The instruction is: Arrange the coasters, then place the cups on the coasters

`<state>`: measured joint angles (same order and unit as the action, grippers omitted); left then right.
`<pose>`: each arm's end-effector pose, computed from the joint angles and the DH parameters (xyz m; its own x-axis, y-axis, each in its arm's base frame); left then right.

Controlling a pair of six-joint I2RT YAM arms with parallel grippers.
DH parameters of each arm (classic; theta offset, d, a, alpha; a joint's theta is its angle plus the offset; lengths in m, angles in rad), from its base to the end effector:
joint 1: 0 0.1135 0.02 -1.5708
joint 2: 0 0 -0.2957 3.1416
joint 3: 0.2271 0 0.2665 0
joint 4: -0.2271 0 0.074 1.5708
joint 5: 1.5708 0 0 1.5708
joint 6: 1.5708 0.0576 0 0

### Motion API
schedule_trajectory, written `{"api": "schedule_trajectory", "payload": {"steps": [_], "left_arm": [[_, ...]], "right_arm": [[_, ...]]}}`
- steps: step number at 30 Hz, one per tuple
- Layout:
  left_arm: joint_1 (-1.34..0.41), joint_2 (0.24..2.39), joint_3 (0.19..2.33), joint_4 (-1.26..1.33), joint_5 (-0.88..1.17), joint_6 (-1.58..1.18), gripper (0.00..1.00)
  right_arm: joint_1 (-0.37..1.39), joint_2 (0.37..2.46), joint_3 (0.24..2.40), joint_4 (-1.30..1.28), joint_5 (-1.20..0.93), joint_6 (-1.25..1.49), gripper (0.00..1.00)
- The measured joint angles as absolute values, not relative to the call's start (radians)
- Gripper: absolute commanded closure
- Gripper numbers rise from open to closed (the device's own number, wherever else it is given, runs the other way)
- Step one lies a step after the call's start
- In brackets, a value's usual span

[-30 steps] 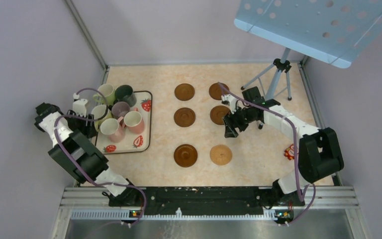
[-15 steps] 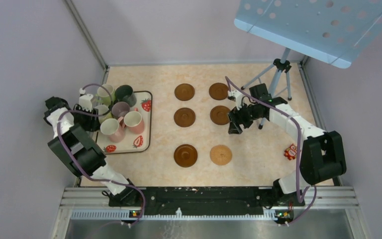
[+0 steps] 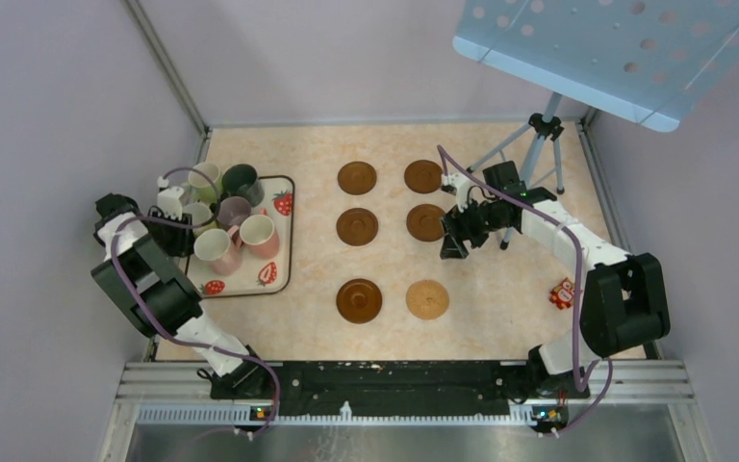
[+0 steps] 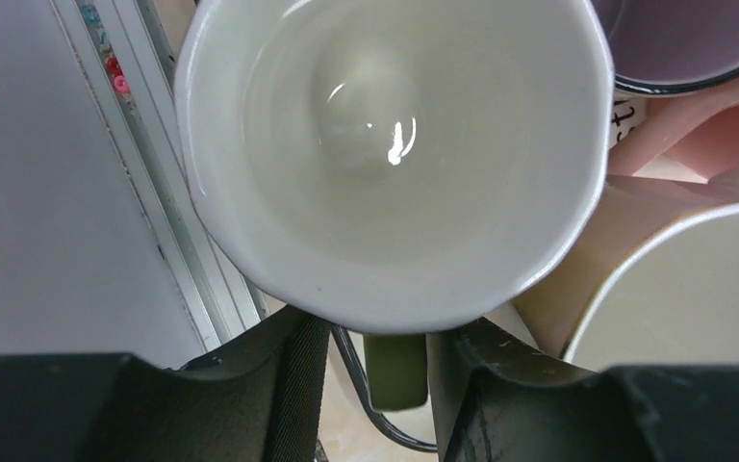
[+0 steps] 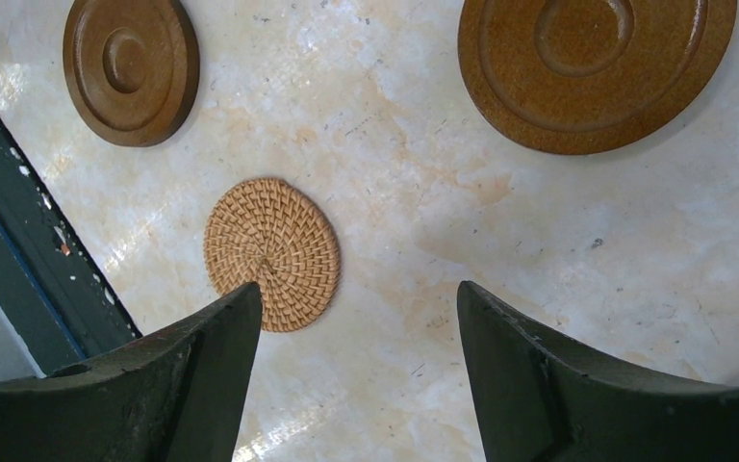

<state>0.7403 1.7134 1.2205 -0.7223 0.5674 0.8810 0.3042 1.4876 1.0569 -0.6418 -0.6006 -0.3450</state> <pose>0.2880 0.2212 0.2213 -0.7726 0.1752 -0.6102 0.2598 0.9643 -0.0521 0.2903 0.1253 0.2475 -0.6180 -0.4864 -0.6177 -0.7585 0.5756 0.3055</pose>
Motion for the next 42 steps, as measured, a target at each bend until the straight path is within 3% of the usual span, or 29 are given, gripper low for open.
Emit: {"api": "schedule_trajectory", "payload": {"steps": [17,20,31,42], "left_arm": [[0.740,1.719,1.183,-0.700,0.579,0.866,0.90],[0.740,1.680,1.156,-0.719,0.565,0.867,1.00],[0.740,1.553,1.179,-0.780,0.561,0.844,1.00],[0.732,1.504,1.399,-0.931,0.646,0.794,1.00]], "right_arm": [[0.291,1.488,1.057,-0.638,-0.623,-0.344,0.27],[0.291,1.488,1.056,-0.642,-0.624,-0.344,0.27],[0.291,1.451,1.056,-0.648,-0.634,-0.344,0.27],[0.276,1.434,1.064,-0.667,-0.672,-0.336,0.27]]}}
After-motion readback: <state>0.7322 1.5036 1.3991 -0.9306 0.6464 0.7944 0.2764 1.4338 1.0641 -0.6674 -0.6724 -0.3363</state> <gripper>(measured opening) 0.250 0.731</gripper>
